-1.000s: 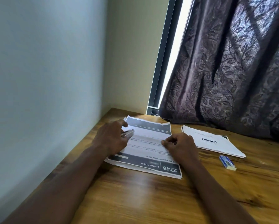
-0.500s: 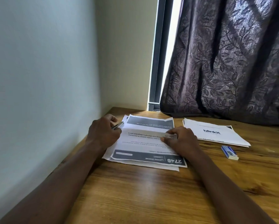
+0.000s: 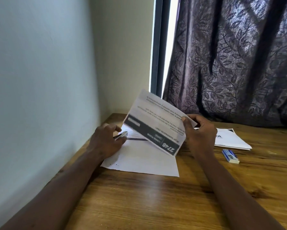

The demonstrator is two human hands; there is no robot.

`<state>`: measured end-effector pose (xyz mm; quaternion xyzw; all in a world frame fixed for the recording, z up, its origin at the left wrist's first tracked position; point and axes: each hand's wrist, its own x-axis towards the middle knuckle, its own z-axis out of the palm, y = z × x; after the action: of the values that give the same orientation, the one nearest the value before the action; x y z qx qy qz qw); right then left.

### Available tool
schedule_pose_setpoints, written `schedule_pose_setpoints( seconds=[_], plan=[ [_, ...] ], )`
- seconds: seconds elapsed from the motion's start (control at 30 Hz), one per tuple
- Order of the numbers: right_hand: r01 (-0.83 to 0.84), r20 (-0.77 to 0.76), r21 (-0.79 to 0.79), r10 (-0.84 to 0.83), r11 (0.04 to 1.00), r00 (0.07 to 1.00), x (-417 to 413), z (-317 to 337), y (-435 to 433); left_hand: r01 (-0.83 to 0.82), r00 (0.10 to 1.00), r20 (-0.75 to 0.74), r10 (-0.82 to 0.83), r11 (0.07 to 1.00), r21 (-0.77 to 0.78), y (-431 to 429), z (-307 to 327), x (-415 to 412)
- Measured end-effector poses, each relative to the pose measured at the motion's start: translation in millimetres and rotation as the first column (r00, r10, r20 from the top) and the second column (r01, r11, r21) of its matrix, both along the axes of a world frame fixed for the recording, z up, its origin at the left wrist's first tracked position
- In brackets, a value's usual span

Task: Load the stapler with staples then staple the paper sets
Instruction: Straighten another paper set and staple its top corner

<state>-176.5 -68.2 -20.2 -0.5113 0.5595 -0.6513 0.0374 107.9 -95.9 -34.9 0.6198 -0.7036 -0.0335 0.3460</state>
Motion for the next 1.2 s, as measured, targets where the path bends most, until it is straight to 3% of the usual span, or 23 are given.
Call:
schedule_pose_setpoints(
  seconds=[0.1,0.17,0.3,0.4,0.5,0.57,0.67,0.73,0.83,0.9,0.97,1.03,1.1,1.2],
  plan=[
    [-0.072,0.188,0.007,0.069,0.997,0.98,2,4,-1,-0.034,0.999,-0.042,0.026,0.98,-0.195,7,8,-4],
    [-0.084,0.268,-0.014,0.084,0.996,0.96,5,6,0,0.014,0.99,-0.131,-0.057,0.95,-0.313,14,13,-7],
    [-0.151,0.352,-0.079,0.169,0.985,0.921,21,11,10,0.198,0.914,-0.277,-0.298,0.92,-0.337,25,16,-26],
    [-0.279,0.527,-0.134,0.307,0.951,0.793,42,13,17,0.32,0.748,-0.568,-0.343,0.936,-0.144,27,17,-40],
    [-0.449,0.675,-0.226,0.471,0.865,0.568,58,9,20,0.43,0.587,-0.79,-0.178,0.895,0.118,26,19,-49],
    [-0.53,0.689,-0.249,0.533,0.81,0.491,61,4,21,0.539,0.389,-0.914,-0.117,0.833,0.123,27,22,-51],
    [-0.59,0.641,-0.146,0.53,0.794,0.555,64,-1,20,0.629,0.075,-0.985,-0.156,0.774,-0.075,25,27,-47],
    [-0.605,0.561,-0.002,0.502,0.796,0.658,66,-5,20,0.592,-0.001,-0.98,-0.201,0.79,-0.163,22,28,-43],
    [-0.617,0.534,0.136,0.468,0.775,0.705,69,-10,18,0.466,0.113,-0.961,-0.251,0.868,-0.171,14,24,-34],
    [-0.631,0.636,0.082,0.447,0.772,0.629,65,-7,15,0.474,0.235,-0.933,-0.272,0.87,-0.135,12,25,-26],
    [-0.614,0.743,-0.051,0.441,0.788,0.504,54,-2,11,0.554,0.293,-0.898,-0.328,0.824,-0.12,10,27,-18],
    [-0.54,0.788,-0.101,0.398,0.836,0.469,36,3,6,0.597,0.339,-0.869,-0.362,0.796,-0.098,9,27,-12],
    [-0.479,0.768,-0.041,0.335,0.877,0.546,17,11,9,0.598,0.415,-0.828,-0.377,0.799,-0.065,7,25,-8],
    [-0.55,0.637,0.099,0.371,0.829,0.675,-7,20,19,0.604,0.492,-0.767,-0.413,0.796,-0.042,7,22,-6]
  ],
)
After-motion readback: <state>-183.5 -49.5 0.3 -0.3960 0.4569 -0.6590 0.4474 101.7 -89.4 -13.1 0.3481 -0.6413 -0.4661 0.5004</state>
